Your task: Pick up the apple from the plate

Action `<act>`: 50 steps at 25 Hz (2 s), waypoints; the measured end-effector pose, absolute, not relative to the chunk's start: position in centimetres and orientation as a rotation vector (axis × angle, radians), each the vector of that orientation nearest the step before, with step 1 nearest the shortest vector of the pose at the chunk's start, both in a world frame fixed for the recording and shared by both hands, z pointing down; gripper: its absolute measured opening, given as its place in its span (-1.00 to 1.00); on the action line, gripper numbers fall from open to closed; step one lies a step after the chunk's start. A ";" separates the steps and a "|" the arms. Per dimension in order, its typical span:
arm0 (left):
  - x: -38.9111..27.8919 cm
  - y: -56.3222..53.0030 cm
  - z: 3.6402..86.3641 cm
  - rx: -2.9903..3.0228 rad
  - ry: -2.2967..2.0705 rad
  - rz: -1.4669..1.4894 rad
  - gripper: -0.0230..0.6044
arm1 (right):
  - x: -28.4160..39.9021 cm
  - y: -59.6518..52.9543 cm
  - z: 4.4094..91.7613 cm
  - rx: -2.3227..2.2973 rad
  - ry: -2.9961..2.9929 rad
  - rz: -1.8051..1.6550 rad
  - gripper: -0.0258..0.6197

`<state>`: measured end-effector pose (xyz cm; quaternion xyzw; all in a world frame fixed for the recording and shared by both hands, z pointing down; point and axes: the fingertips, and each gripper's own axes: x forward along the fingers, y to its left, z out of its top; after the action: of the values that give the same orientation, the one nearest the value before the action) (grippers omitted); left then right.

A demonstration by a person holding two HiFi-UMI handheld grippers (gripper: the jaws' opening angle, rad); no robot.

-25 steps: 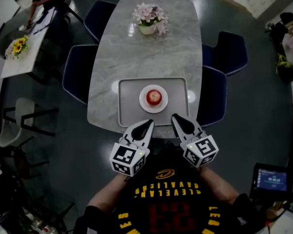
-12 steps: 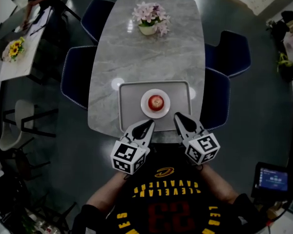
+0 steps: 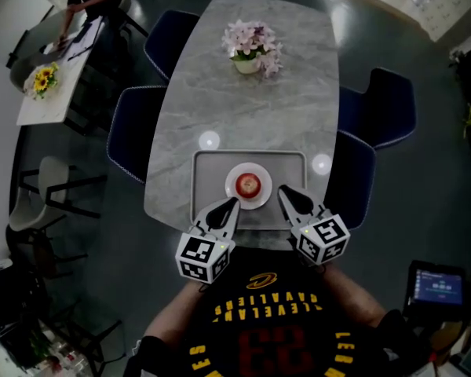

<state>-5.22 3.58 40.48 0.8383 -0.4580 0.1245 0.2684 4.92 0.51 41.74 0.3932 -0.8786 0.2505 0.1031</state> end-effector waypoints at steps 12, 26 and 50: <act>-8.6 2.2 48.3 1.906 -1.267 0.353 -0.67 | 7.5 -0.4 48.0 1.170 -2.435 0.959 -0.69; -9.8 1.6 60.5 1.526 -1.007 0.326 -0.67 | 6.4 -0.5 58.9 1.119 -2.138 1.462 -0.69; -10.2 1.4 62.0 1.451 -0.950 0.345 -0.67 | 5.0 -0.1 62.2 1.139 -1.958 1.673 -0.69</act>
<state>-10.19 1.35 62.02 0.6347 -0.4153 0.1508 0.6340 5.01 -0.12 62.22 0.3992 -0.6861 0.5862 0.1621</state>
